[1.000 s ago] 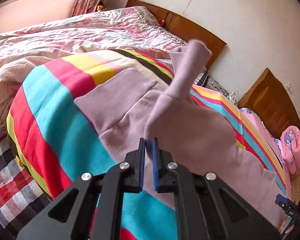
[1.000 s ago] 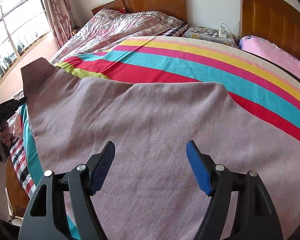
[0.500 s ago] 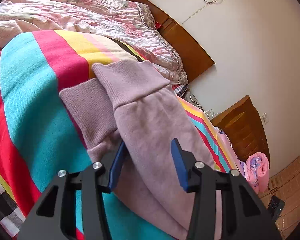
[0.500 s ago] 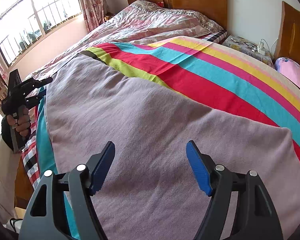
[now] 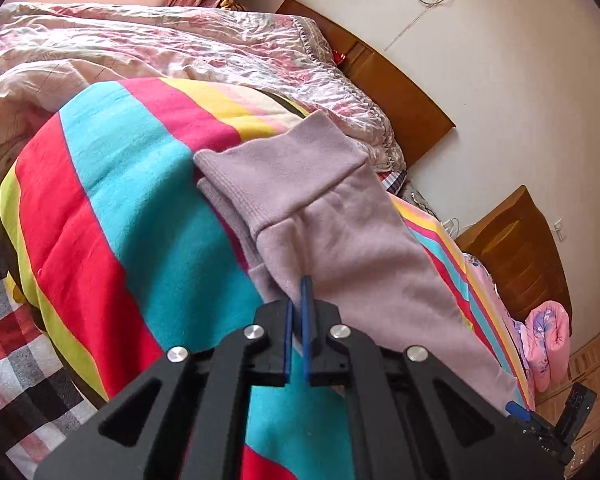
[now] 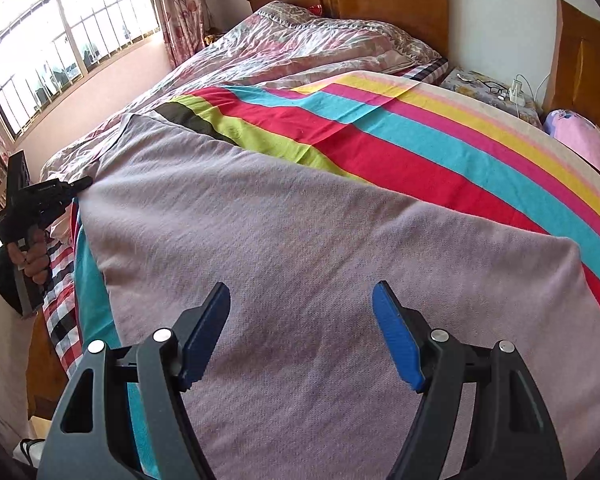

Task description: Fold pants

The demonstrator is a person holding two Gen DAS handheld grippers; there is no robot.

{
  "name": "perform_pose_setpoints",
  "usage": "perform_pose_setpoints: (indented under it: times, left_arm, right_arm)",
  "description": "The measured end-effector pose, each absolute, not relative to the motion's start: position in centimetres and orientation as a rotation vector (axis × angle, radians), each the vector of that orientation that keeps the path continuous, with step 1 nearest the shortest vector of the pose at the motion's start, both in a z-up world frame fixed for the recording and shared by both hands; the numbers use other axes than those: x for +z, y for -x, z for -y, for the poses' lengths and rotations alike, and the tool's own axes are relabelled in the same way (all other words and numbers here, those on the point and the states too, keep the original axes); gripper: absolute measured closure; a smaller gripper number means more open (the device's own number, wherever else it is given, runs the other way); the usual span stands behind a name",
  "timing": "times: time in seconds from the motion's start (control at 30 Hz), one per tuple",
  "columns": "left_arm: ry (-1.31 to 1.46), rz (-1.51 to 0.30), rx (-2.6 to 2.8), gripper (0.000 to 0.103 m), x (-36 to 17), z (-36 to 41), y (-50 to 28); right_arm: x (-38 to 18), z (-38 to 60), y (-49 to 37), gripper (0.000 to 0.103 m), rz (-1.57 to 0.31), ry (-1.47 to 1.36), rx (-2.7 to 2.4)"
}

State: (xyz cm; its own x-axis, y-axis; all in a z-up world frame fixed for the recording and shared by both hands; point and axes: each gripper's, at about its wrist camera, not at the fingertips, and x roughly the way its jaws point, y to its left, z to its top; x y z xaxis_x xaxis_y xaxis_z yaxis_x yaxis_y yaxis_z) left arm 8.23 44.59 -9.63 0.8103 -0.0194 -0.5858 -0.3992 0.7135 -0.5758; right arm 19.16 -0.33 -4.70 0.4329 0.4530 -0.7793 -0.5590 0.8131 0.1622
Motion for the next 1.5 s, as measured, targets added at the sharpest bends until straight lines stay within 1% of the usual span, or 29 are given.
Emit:
perform_pose_setpoints:
  times: [0.03, 0.07, 0.1, 0.17, 0.2, 0.23, 0.27, 0.3, 0.33, 0.37, 0.43, 0.47, 0.6, 0.67, 0.7, 0.83, 0.93, 0.97, 1.0, 1.07, 1.1, 1.13, 1.17, 1.2, 1.23, 1.3, 1.37, 1.43, 1.5]
  left_arm:
    - [0.755, -0.589, 0.217, 0.099, -9.9, -44.5, -8.0]
    - [0.742, -0.581, 0.216, 0.094, -10.0, -44.4, -8.0]
    - [0.739, -0.571, 0.220, 0.091, -10.2, -44.5, -8.0]
    - [0.770, -0.566, 0.201, 0.074, -10.5, -45.0, -8.3]
    - [0.781, -0.557, 0.182, 0.068, -10.4, -45.1, -8.5]
    - [0.777, -0.548, 0.171, 0.061, -10.1, -45.1, -8.8]
    - [0.761, -0.547, 0.177, 0.060, -9.7, -44.9, -9.0]
    - [0.742, -0.549, 0.186, 0.062, -9.4, -44.7, -9.4]
    - [0.730, -0.555, 0.191, 0.063, -9.1, -44.7, -9.7]
    - [0.726, -0.560, 0.191, 0.077, -9.0, -44.7, -10.1]
    - [0.717, -0.575, 0.206, 0.087, -9.0, -44.9, -10.8]
    - [0.718, -0.576, 0.205, 0.093, -9.0, -45.0, -11.0]
    - [0.700, -0.586, 0.216, 0.095, -9.2, -45.4, -11.6]
    - [0.708, -0.586, 0.216, 0.095, -9.4, -45.6, -11.7]
    - [0.710, -0.585, 0.219, 0.095, -9.2, -45.7, -11.8]
    - [0.657, -0.564, 0.242, 0.096, -7.8, -44.8, -11.3]
    - [0.647, -0.601, 0.264, 0.095, -8.6, -45.1, -11.9]
    - [0.649, -0.603, 0.264, 0.092, -9.0, -45.2, -11.9]
    - [0.642, -0.596, 0.261, 0.092, -9.2, -45.2, -11.9]
    - [0.618, -0.594, 0.262, 0.090, -9.0, -45.0, -11.6]
    - [0.616, -0.593, 0.253, 0.085, -8.9, -44.8, -11.5]
    - [0.620, -0.587, 0.232, 0.064, -8.6, -44.7, -11.3]
    - [0.624, -0.568, 0.219, 0.036, -8.0, -44.4, -10.8]
    - [0.600, -0.543, 0.272, 0.024, -7.0, -43.9, -10.1]
    - [0.551, -0.500, 0.350, 0.018, -5.7, -43.1, -9.3]
    - [0.453, -0.437, 0.360, 0.017, -2.9, -41.1, -8.8]
    - [0.403, -0.430, 0.268, 0.006, -0.6, -39.0, -9.9]
    - [0.320, -0.518, 0.156, 0.003, 0.3, -36.2, -13.1]
    - [0.217, -0.621, 0.124, 0.003, -0.5, -33.6, -16.8]
  right_arm:
    - [-4.8, 0.4, -19.1, 0.031, -0.932, 0.126, 0.633]
    - [-4.8, 0.4, -19.0, 0.031, -0.934, 0.131, 0.634]
    - [-4.8, 0.4, -18.7, 0.031, -0.934, 0.140, 0.637]
    - [-4.5, 0.0, -17.9, 0.031, -0.920, 0.159, 0.666]
    - [-4.3, -0.4, -17.2, 0.031, -0.911, 0.166, 0.699]
    - [-4.0, -1.0, -16.4, 0.031, -0.902, 0.180, 0.746]
    - [-3.7, -1.8, -15.4, 0.032, -0.886, 0.198, 0.803]
    - [-3.4, -2.5, -14.3, 0.041, -0.868, 0.216, 0.865]
    - [-3.2, -3.3, -13.2, 0.052, -0.852, 0.235, 0.931]
    - [-3.2, -4.2, -12.1, 0.056, -0.839, 0.261, 0.982]
    - [-3.7, -5.7, -10.4, 0.069, -0.827, 0.335, 1.048]
    - [-4.3, -6.3, -9.8, 0.072, -0.829, 0.373, 1.069]
    - [-6.8, -7.6, -9.2, 0.085, -0.866, 0.470, 1.028]
    - [-7.0, -7.4, -9.2, 0.088, -0.859, 0.458, 1.033]
    - [-6.8, -7.4, -9.0, 0.098, -0.848, 0.473, 1.033]
    - [-4.8, -6.6, -8.7, 0.098, -0.798, 0.461, 1.057]
    - [-4.4, -6.0, -9.0, 0.098, -0.797, 0.426, 1.083]
    - [-5.0, -6.2, -9.0, 0.097, -0.825, 0.428, 1.099]
    - [-5.7, -6.5, -8.9, 0.097, -0.839, 0.456, 1.091]
    - [-7.0, -7.0, -9.0, 0.090, -0.858, 0.459, 1.071]
    - [-6.9, -7.0, -9.0, 0.081, -0.864, 0.438, 1.085]
    - [-6.7, -7.0, -8.9, 0.053, -0.879, 0.433, 1.106]
    - [-6.3, -7.0, -8.9, 0.033, -0.887, 0.439, 1.112]
    - [-5.9, -6.9, -8.7, 0.016, -0.879, 0.448, 1.095]
    - [-5.2, -6.6, -8.6, 0.020, -0.858, 0.441, 1.101]
    - [-3.6, -5.7, -9.1, 0.025, -0.829, 0.397, 1.113]
    - [-2.2, -4.4, -10.8, 0.025, -0.798, 0.347, 1.061]
    - [-1.8, -3.1, -13.6, 0.025, -0.802, 0.303, 0.989]
    - [-2.3, -2.0, -17.2, 0.025, -0.845, 0.230, 0.922]
